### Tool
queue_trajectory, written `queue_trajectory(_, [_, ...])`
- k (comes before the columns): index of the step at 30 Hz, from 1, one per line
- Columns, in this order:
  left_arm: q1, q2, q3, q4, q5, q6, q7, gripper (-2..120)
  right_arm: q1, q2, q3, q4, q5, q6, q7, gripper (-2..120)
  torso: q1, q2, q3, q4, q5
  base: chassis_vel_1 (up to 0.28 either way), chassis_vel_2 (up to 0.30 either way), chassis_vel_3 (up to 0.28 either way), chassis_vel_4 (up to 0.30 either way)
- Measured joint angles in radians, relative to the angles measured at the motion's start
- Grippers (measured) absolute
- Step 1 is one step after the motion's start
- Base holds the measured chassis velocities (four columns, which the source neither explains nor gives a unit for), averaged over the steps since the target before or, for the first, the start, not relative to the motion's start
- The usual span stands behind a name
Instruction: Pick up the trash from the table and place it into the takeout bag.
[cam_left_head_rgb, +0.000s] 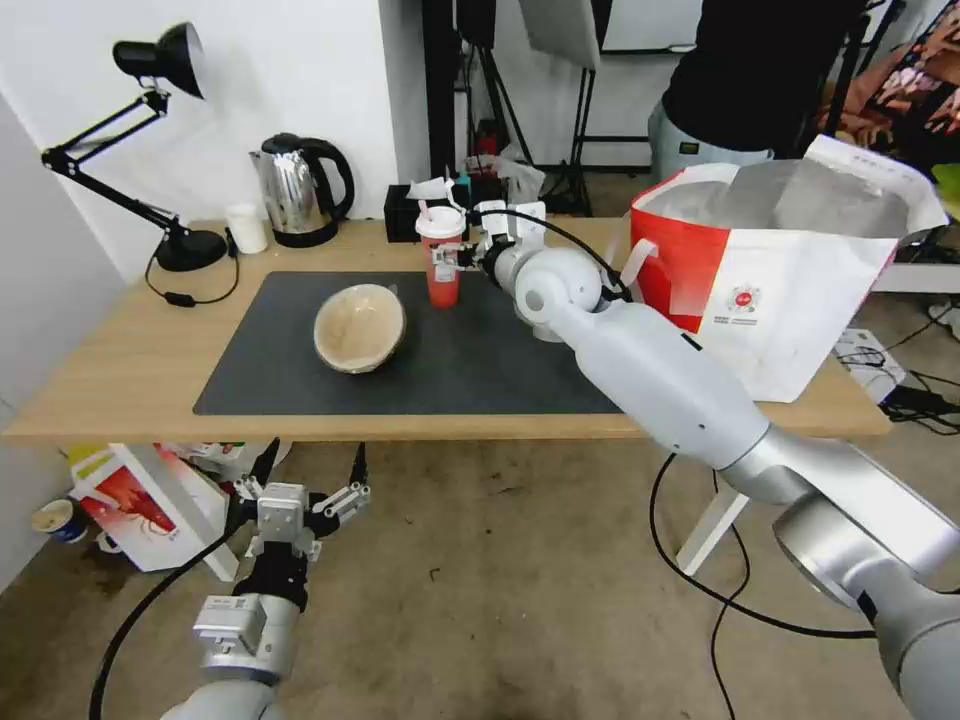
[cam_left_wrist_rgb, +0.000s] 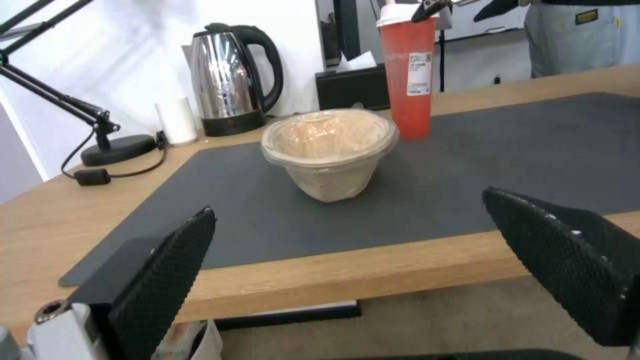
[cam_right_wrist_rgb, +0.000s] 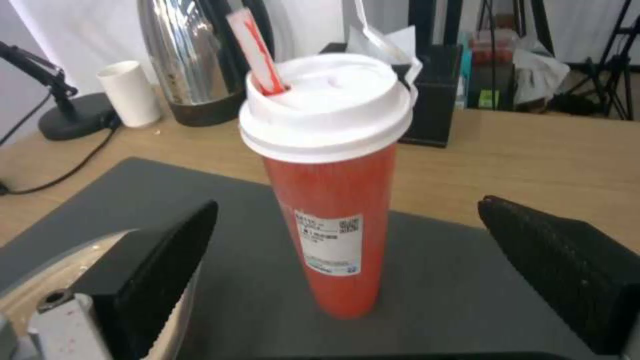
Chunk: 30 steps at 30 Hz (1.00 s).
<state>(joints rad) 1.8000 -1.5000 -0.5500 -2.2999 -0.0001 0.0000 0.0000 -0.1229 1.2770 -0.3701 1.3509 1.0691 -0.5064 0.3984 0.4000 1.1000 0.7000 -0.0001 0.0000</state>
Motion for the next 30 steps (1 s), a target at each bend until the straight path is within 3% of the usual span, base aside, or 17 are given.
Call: queue_trajectory(30, [0.0,0.0,0.0,0.0,0.0,0.0,0.0,100,0.031,0.127,0.026,-0.223,-0.07,0.02,-0.082,100,0.0,0.0,0.0,0.0002,0.0,0.0,0.0,0.0,0.0])
